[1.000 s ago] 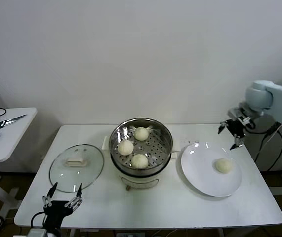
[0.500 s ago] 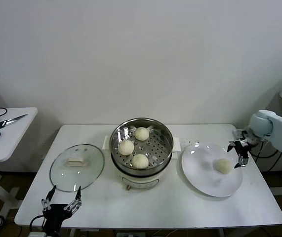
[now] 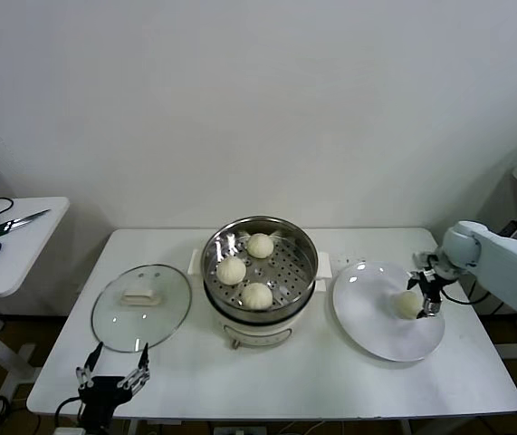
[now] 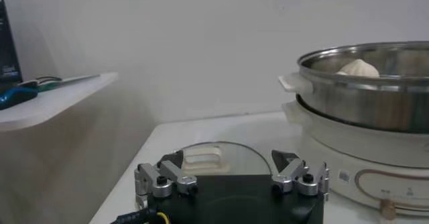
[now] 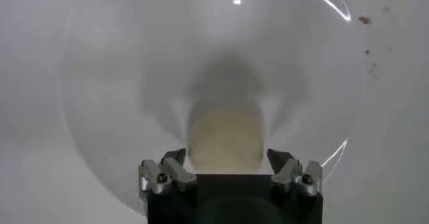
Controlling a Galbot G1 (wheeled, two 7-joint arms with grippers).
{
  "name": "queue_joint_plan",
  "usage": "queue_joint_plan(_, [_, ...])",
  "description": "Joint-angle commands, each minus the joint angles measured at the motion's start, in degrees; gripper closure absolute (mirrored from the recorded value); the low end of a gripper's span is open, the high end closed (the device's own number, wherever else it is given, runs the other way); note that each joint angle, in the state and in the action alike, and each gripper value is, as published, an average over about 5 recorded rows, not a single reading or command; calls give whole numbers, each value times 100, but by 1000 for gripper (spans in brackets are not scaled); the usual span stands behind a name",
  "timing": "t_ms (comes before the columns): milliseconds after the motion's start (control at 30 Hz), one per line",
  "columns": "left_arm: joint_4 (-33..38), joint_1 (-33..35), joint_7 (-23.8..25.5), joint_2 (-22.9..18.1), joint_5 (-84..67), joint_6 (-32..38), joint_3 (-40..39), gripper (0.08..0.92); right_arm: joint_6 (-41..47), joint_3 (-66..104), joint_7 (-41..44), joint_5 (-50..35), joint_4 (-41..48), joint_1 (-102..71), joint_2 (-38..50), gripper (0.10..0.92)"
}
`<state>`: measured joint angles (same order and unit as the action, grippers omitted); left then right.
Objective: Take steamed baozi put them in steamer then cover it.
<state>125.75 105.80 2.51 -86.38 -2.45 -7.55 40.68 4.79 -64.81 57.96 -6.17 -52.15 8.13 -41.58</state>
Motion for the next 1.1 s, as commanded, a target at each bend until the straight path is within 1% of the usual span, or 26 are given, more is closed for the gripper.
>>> queue_joint_plan(33, [-5, 7, 0, -3, 6, 3, -1, 177, 47, 197, -39, 9, 80, -132, -111, 314])
queue_joint_plan(167, [-2, 8, -3, -1, 17, 5, -4, 177, 63, -64, 27, -267, -194, 277, 31, 344])
queue_joint_plan(233, [0, 10, -4, 2, 23, 11, -5, 177, 70, -452, 67, -567, -459, 804, 137, 348])
queue_joint_plan(400, [9, 6, -6, 13, 39, 20, -22, 177, 96, -2174, 200, -1895, -1398, 3046, 179, 348])
queue_joint_plan(533, [21, -14, -3, 28, 48, 4, -35, 177, 216, -3070, 314, -2924, -1922, 4658, -220, 349])
queue_joint_plan(667, [33, -28, 2, 41, 47, -16, -48, 177, 528, -3299, 263, -3893, -2402, 5549, -810, 349])
queue_joint_plan(733, [35, -37, 3, 49, 46, -23, -58, 177, 756, -3218, 140, -4292, -2667, 5649, -1096, 347])
queue_joint_plan(833, [33, -53, 4, 60, 42, -31, -71, 177, 1028, -3006, -108, -4552, -2903, 5464, -1488, 347])
queue_joint_plan(967, [42, -70, 4, 72, 23, -41, -74, 177, 1225, -2821, -435, -4547, -2910, 4887, -1999, 347])
queue_joint_plan(1100, [75, -83, 8, 69, -1, -71, -51, 177, 1311, -2772, -638, -4261, -2710, 4261, -2359, 347])
